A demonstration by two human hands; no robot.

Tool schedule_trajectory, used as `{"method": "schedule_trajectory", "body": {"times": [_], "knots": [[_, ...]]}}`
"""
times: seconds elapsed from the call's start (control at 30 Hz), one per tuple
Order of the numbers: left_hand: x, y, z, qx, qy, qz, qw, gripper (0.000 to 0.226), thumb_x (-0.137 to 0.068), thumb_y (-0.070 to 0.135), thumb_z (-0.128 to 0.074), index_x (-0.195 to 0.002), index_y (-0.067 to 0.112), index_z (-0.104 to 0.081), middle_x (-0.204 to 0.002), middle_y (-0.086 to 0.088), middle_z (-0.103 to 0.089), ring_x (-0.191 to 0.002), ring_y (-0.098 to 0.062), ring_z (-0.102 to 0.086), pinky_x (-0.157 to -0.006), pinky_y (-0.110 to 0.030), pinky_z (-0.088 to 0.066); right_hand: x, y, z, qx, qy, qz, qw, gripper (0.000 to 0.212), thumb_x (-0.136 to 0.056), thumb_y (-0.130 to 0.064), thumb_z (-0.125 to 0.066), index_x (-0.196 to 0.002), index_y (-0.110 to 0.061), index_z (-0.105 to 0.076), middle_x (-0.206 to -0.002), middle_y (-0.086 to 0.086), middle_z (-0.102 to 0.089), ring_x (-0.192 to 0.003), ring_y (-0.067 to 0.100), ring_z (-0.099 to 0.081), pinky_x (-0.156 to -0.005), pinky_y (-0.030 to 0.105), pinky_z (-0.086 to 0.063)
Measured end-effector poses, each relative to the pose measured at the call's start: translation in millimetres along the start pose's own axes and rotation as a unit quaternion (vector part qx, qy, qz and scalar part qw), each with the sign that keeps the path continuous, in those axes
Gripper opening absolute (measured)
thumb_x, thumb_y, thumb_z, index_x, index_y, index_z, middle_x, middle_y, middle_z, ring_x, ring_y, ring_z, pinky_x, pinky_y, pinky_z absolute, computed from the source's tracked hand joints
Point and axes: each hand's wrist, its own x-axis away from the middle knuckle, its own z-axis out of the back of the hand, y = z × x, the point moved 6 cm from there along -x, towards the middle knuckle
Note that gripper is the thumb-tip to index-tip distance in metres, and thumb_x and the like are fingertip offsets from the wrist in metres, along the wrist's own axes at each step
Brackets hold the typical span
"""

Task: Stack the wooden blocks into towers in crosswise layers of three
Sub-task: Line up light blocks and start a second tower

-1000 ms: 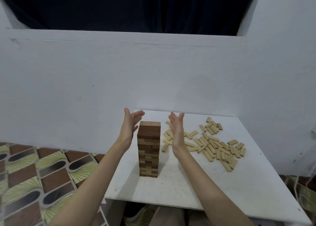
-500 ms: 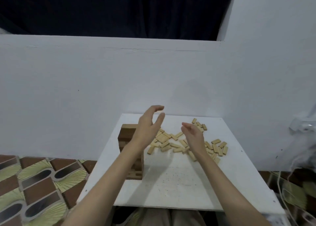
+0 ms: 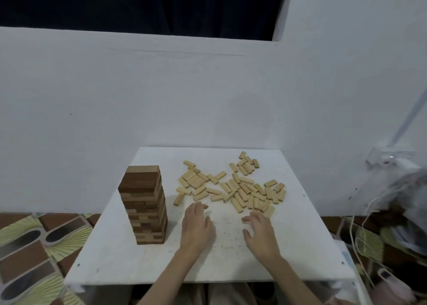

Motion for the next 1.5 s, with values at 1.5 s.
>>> {"method": "schedule_trajectory", "body": {"times": [1.5], "knots": [[-35,2,-40,0.047,-0.18,-0.008,0.982,0.065,-0.07,0.028,-0.08,-0.124,0.022,-0.045,-0.114,0.01,-0.044,-0.111,-0.009,-0.033,-0.091,-0.02,-0.033,-39,-9,-32,-0.103,0.039,-0.053,0.993,0.021,-0.082,-0.012,-0.069,-0.099,0.0,-0.067,-0.076,-0.002,-0.046,-0.075,0.018,-0.046,-0.065,0.022,-0.033]]}}
